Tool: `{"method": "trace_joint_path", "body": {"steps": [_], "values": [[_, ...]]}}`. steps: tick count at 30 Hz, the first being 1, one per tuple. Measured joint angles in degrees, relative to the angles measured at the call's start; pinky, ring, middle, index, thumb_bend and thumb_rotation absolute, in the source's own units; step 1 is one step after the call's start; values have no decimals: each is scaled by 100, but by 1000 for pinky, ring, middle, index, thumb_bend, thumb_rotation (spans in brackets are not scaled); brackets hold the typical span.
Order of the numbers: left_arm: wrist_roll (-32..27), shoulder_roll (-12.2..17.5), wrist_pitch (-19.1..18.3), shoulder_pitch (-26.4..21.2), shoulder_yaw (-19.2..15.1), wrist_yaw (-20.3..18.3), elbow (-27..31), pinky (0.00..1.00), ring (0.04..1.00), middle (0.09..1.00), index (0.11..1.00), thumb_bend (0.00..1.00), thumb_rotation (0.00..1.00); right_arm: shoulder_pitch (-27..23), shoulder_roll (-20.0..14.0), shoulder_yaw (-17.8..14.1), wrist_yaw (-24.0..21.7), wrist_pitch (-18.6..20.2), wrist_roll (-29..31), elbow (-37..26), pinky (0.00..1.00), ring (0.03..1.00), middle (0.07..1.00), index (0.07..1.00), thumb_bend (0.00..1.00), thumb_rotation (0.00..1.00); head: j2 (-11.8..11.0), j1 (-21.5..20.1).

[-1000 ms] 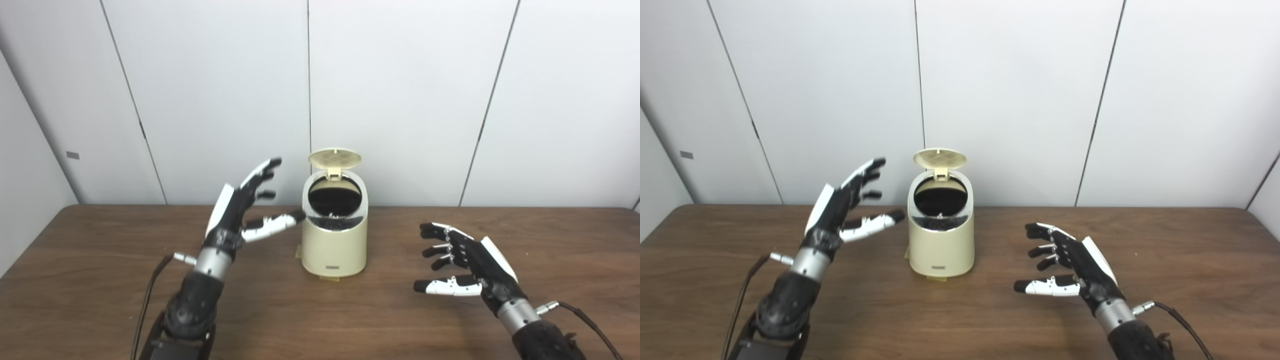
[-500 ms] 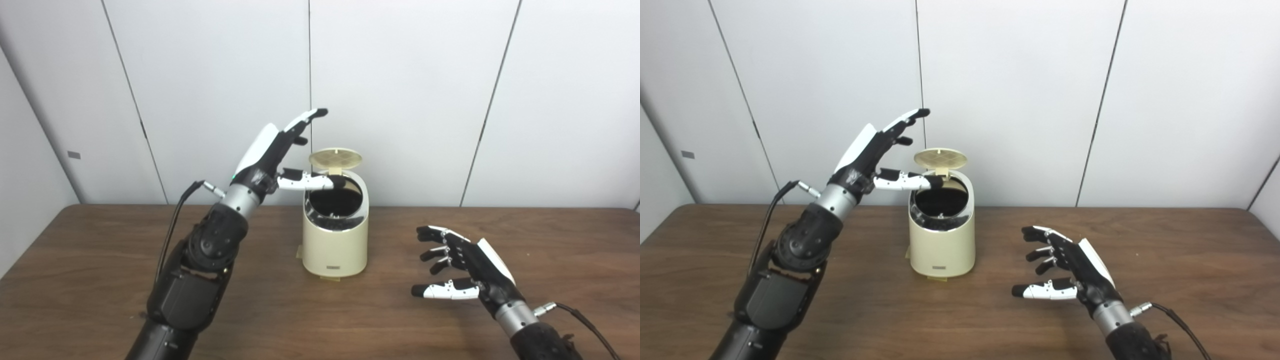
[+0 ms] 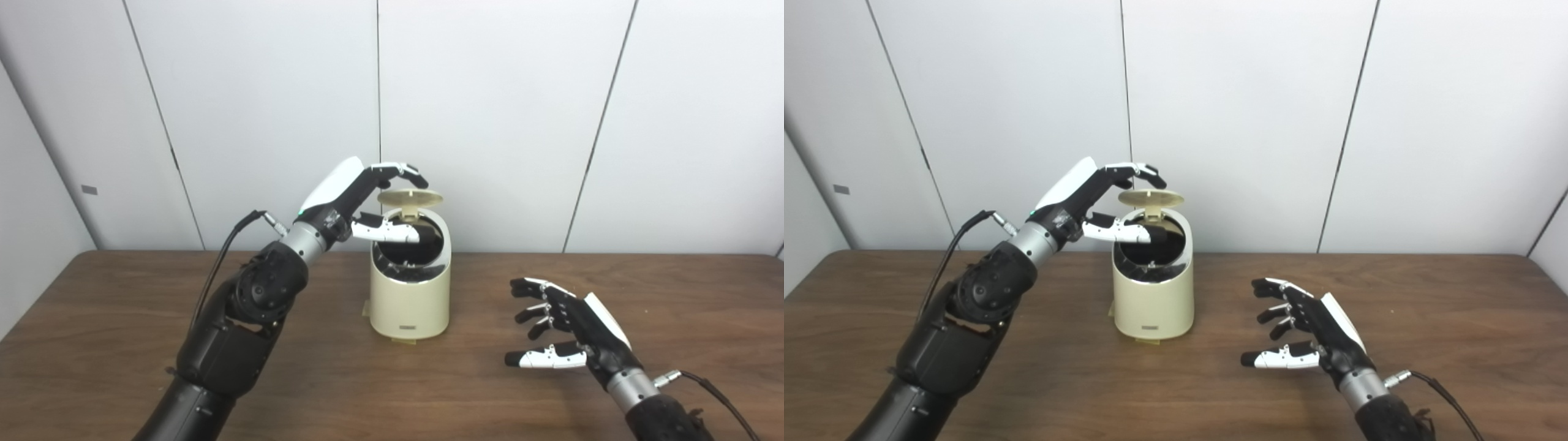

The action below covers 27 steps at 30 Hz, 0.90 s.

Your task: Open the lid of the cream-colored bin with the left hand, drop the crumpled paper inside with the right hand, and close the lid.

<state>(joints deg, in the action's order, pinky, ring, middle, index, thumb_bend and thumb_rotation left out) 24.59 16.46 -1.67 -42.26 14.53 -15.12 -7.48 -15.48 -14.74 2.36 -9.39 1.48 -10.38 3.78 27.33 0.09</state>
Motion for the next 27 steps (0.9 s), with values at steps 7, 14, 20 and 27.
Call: {"method": "trace_joint_path", "body": {"steps": [7,14,20,27], "values": [[919,285,106,0,356,-78,335,980,931,727,652,1000,617,-16,0,-2,-12,0,25,0,458,632,796,790,814,136,26,-18],[1523,361,110,13,443,-146,622,1000,935,726,659,1000,602,-16,0,0,-12,0,26,0,458,631,789,785,809,120,61,-18],[1716,431,112,51,456,-310,795,1000,924,730,665,1000,579,-17,1,-1,-12,7,31,-3,466,629,786,788,815,127,88,-26],[1885,465,241,151,494,-377,808,1000,903,714,664,1000,598,-17,3,-5,-12,12,86,-3,460,634,793,794,814,127,123,-26]]}}
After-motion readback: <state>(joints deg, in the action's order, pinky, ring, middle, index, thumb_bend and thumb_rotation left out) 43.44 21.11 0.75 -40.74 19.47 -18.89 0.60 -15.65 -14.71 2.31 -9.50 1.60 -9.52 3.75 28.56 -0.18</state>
